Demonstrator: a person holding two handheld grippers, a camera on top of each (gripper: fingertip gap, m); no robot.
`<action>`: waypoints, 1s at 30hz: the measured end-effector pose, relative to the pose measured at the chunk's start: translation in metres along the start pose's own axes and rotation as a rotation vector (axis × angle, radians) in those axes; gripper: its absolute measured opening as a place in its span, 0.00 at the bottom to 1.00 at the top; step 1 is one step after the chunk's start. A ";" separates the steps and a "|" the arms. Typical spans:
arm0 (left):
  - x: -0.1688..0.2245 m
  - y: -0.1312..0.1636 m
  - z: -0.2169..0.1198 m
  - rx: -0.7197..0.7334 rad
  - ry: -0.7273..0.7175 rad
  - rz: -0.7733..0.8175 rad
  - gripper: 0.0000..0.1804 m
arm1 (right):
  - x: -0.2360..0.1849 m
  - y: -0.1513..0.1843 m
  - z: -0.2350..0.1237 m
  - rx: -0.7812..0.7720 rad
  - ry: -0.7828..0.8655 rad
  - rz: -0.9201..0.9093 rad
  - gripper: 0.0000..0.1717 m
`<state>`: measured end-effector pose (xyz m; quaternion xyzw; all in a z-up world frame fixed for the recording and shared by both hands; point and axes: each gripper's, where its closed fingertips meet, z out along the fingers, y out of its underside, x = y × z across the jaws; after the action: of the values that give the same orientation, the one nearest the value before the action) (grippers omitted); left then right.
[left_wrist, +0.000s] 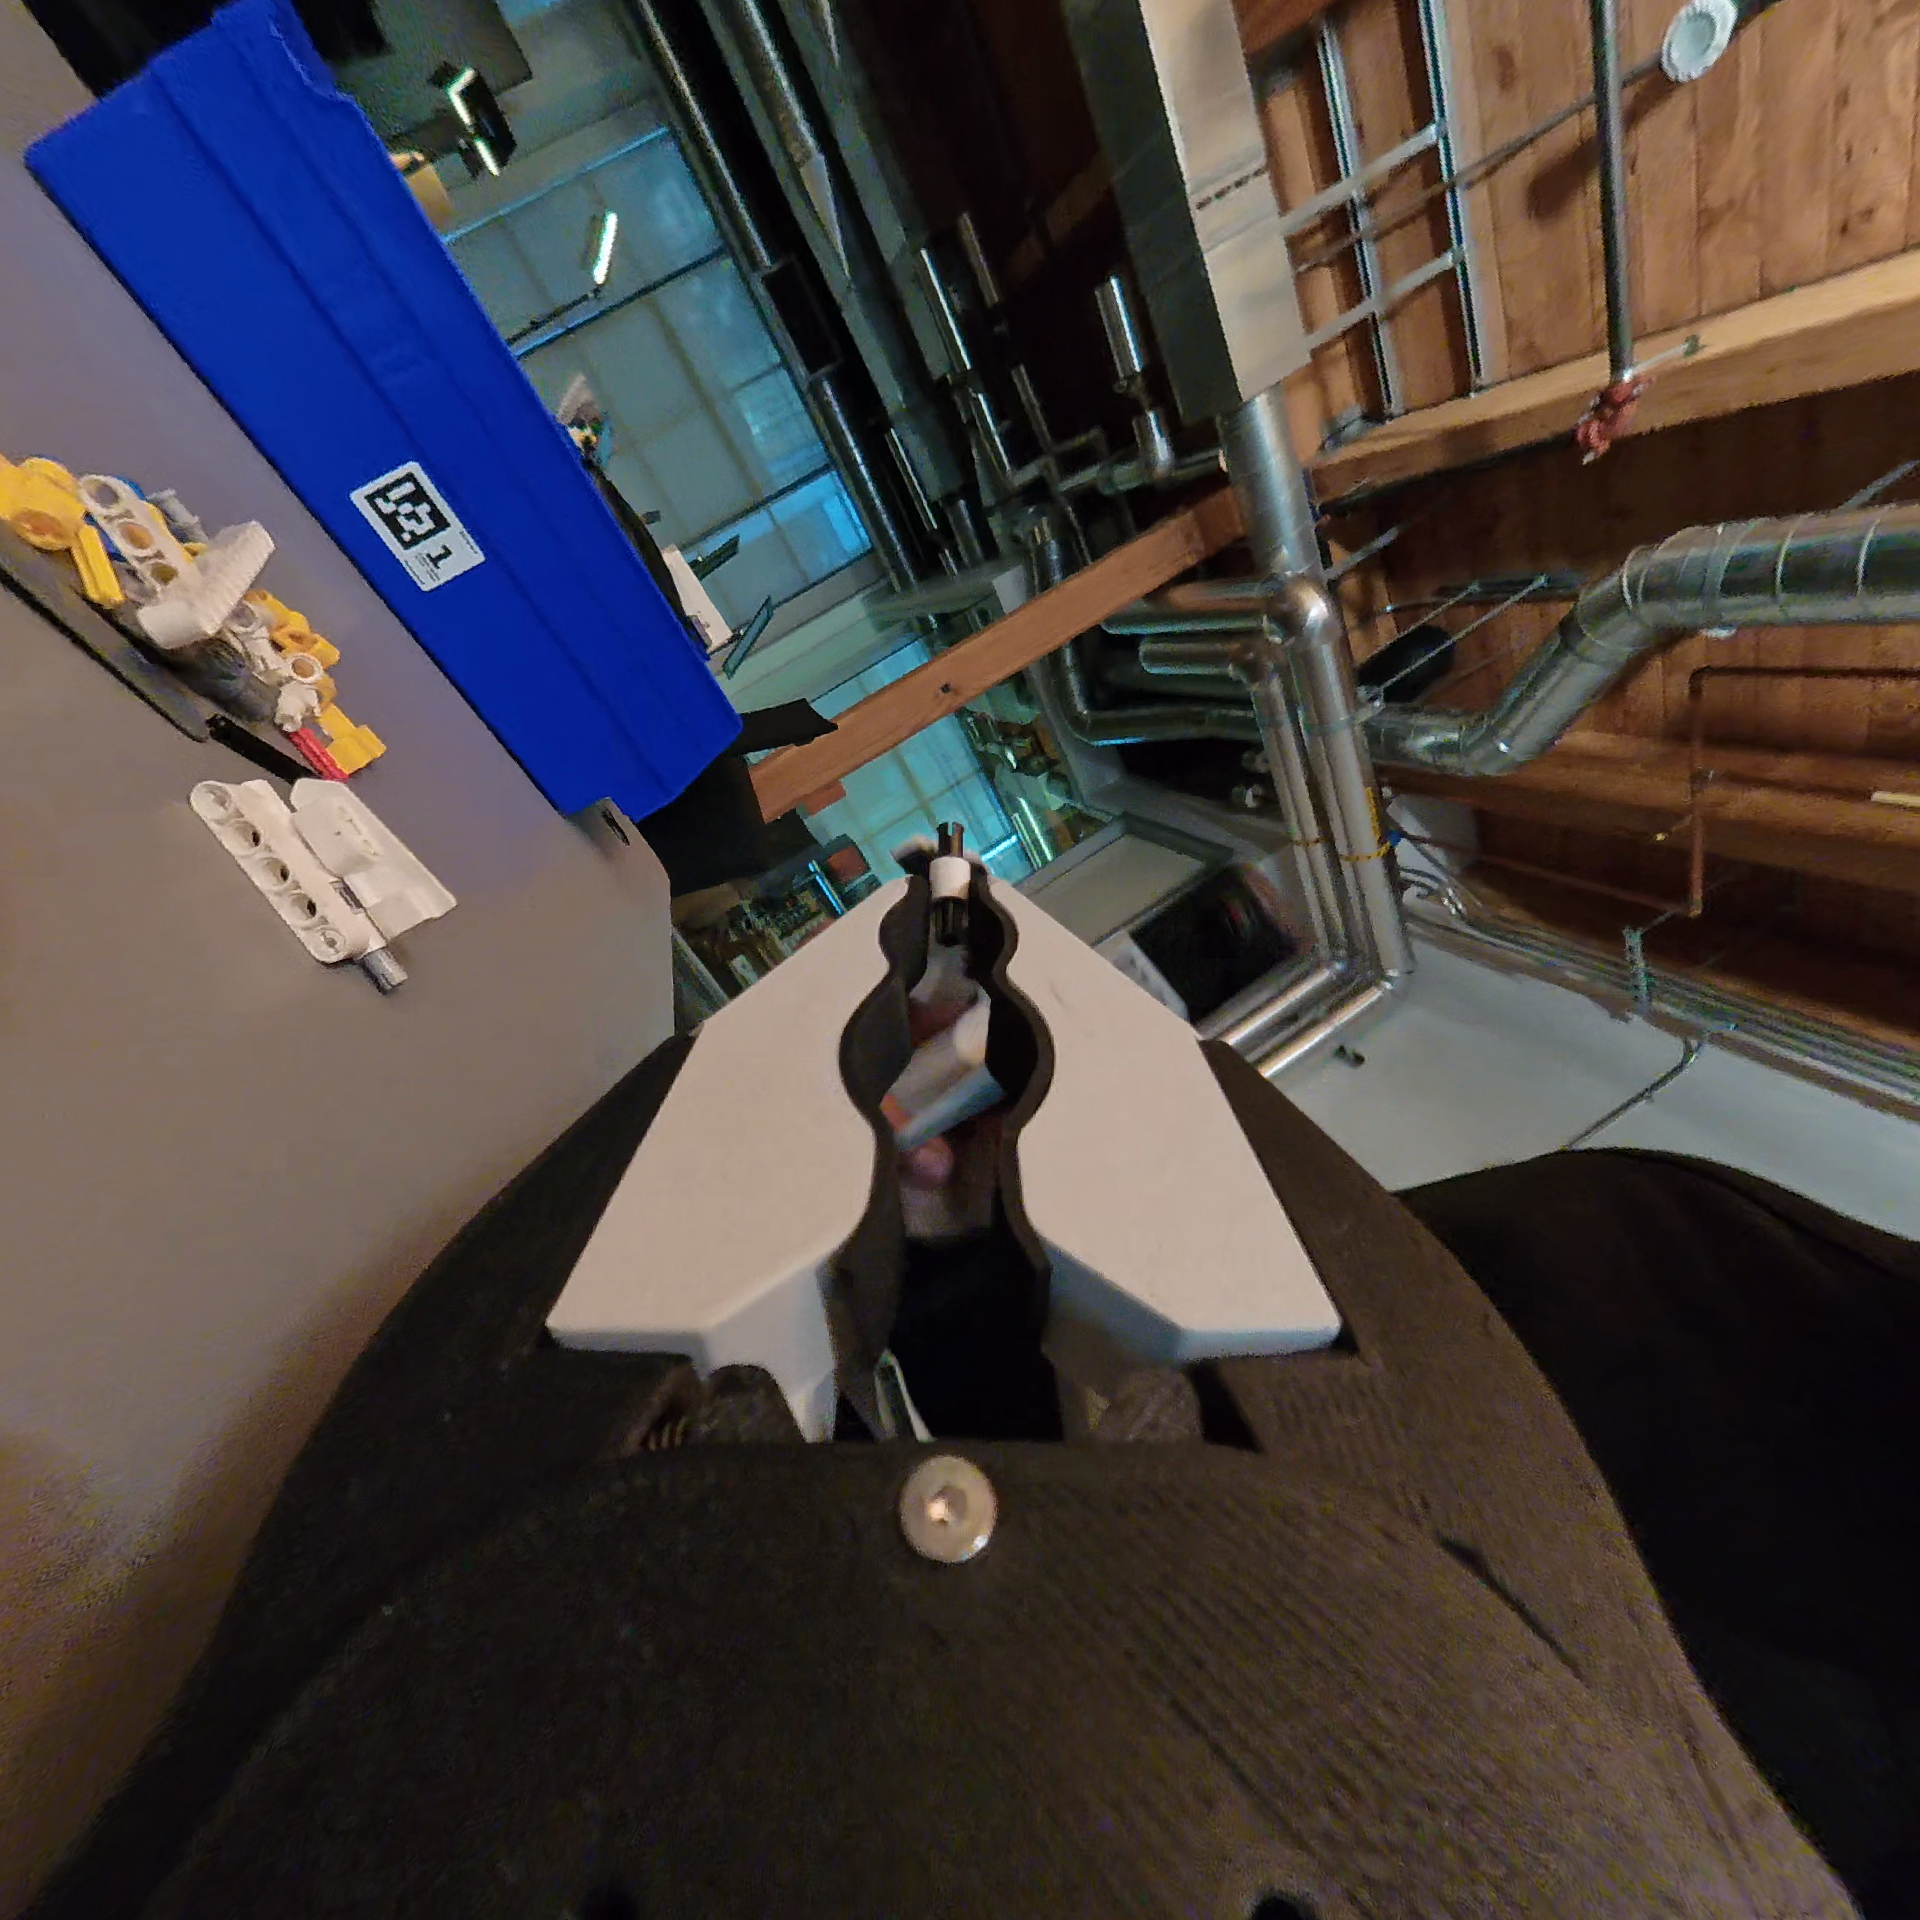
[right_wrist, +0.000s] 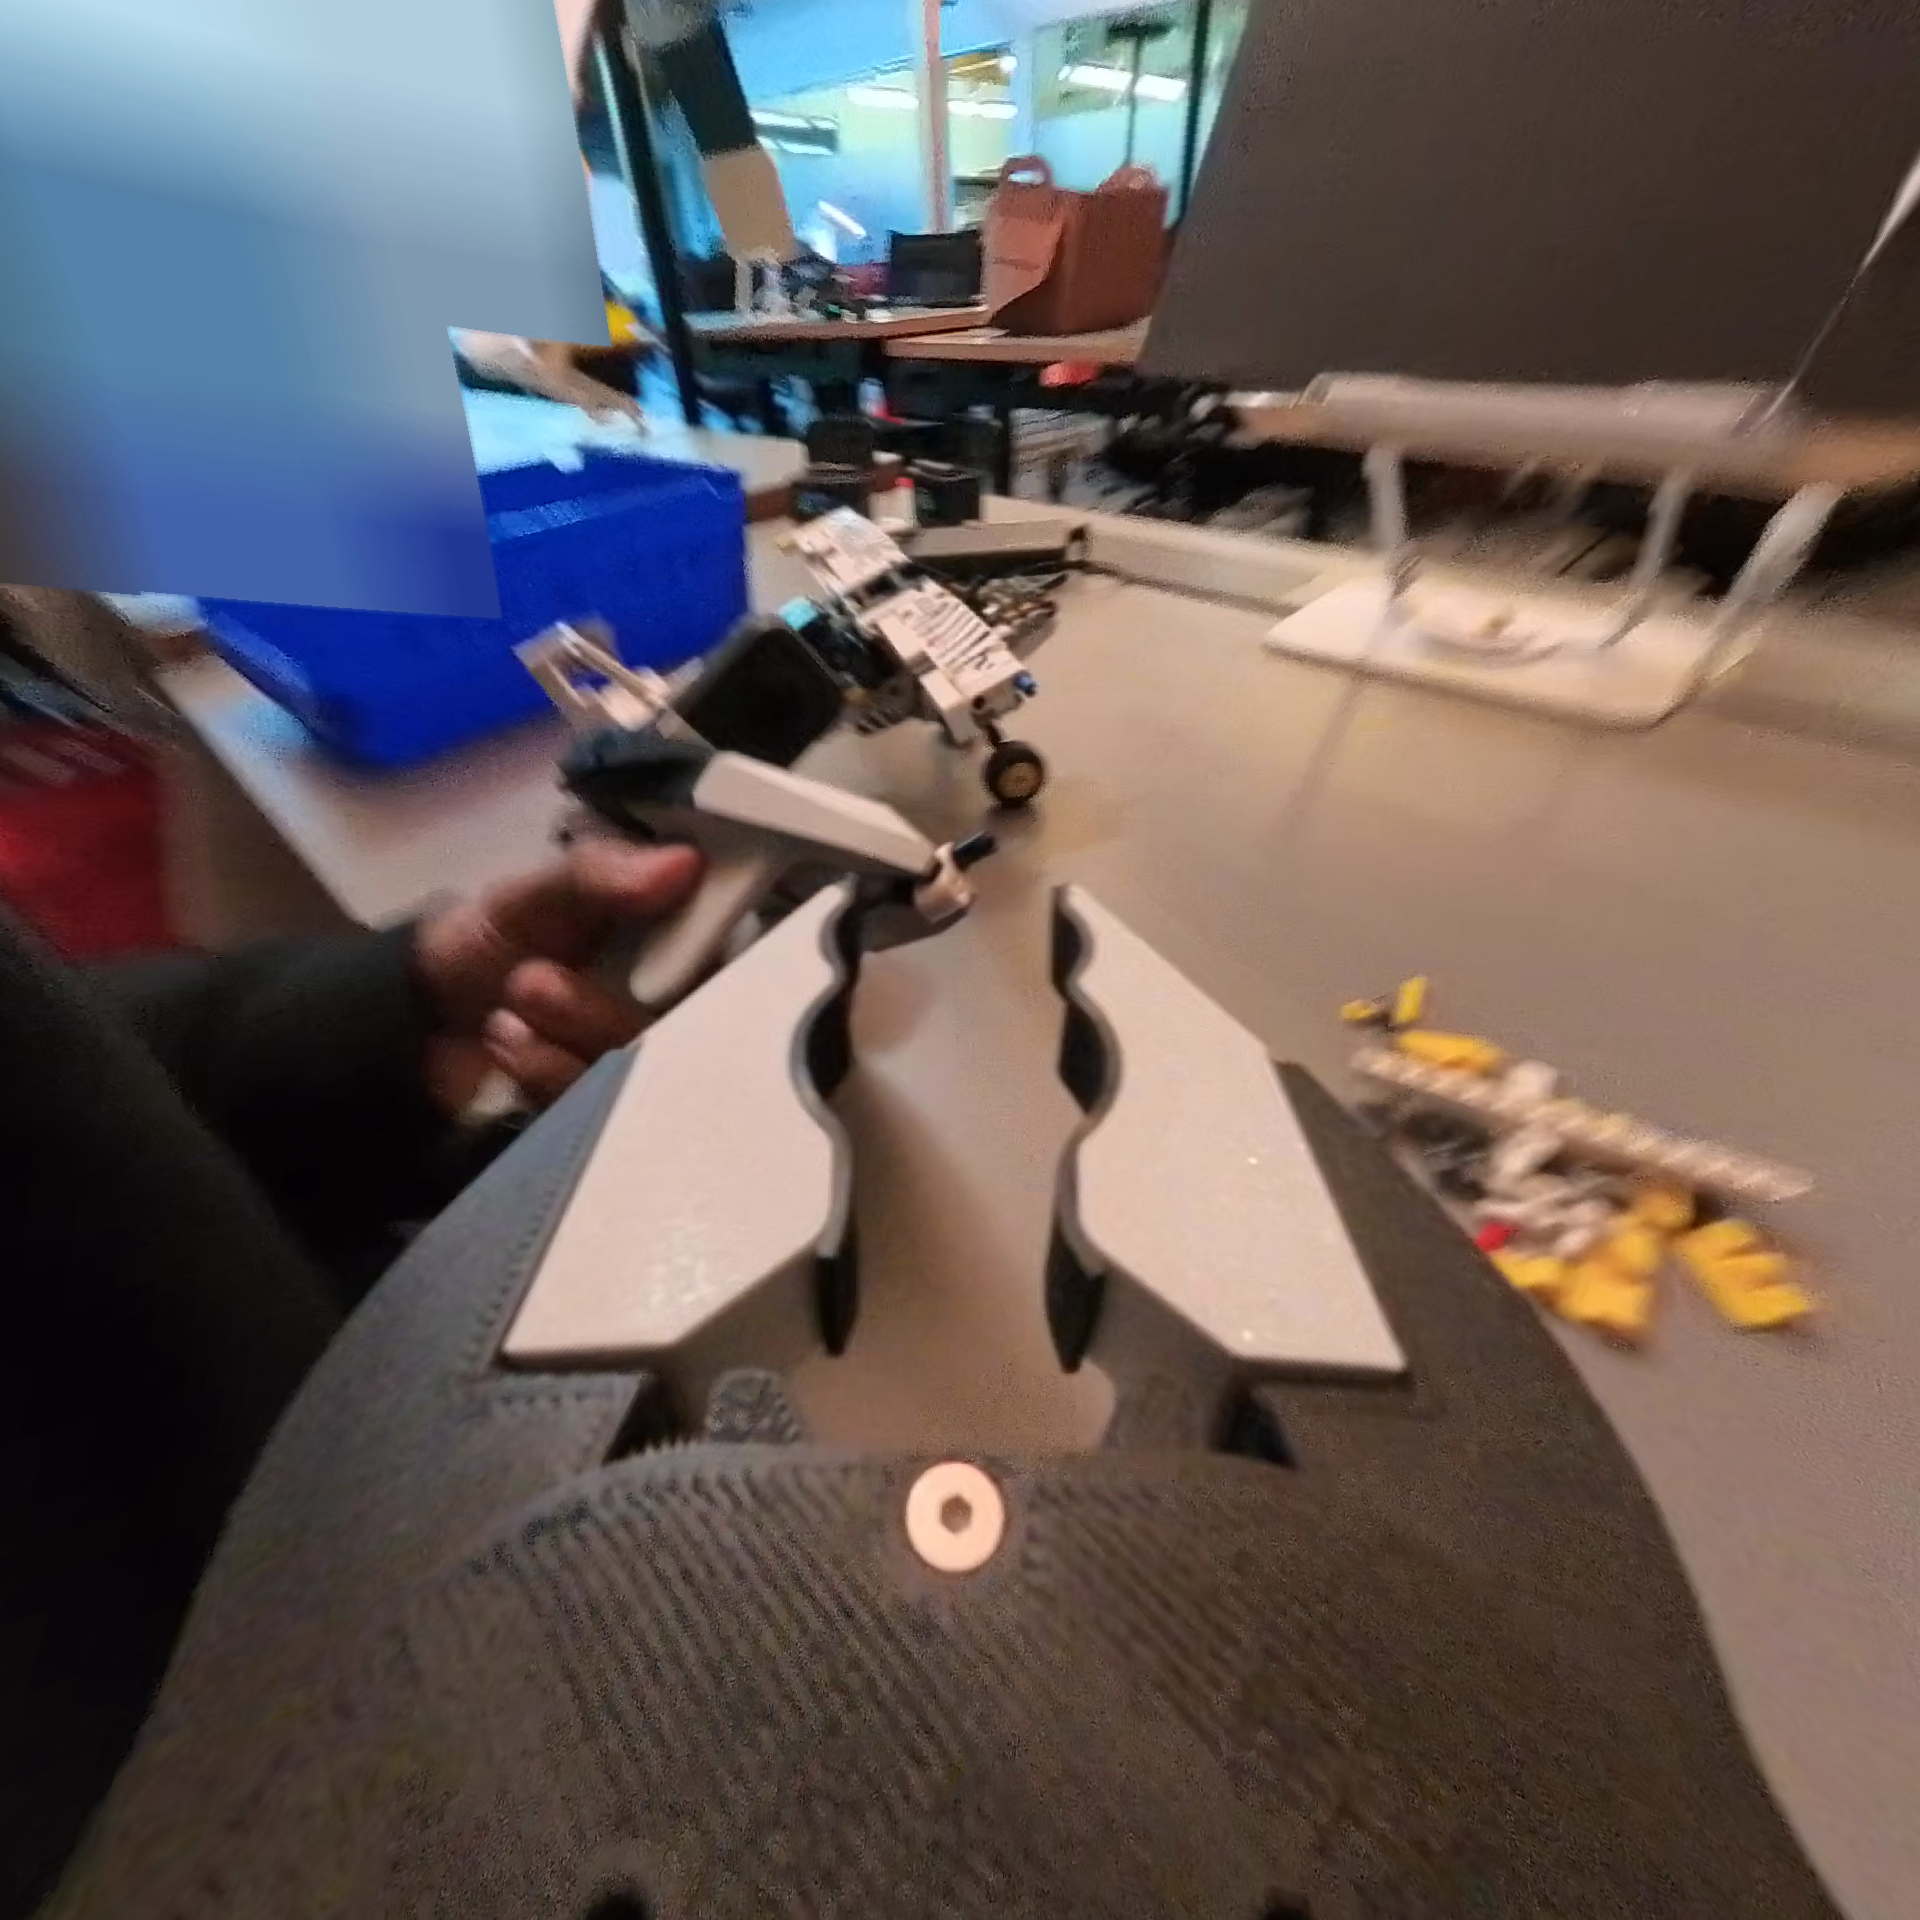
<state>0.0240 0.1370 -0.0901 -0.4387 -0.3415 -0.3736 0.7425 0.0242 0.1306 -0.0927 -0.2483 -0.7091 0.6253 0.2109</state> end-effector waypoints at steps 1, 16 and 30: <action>0.001 0.002 0.000 -0.016 0.007 0.008 0.01 | 0.003 -0.004 -0.003 -0.005 -0.055 0.133 0.26; 0.017 0.047 0.013 -0.254 0.016 0.359 0.01 | -0.030 -0.011 -0.028 -0.168 -0.541 0.548 0.13; 0.026 0.039 0.011 -0.184 0.053 0.418 0.01 | -0.028 -0.014 -0.019 -0.104 -0.506 0.479 0.01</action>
<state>0.0680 0.1528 -0.0794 -0.5560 -0.1878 -0.2525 0.7693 0.0566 0.1270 -0.0765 -0.2554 -0.6913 0.6619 -0.1371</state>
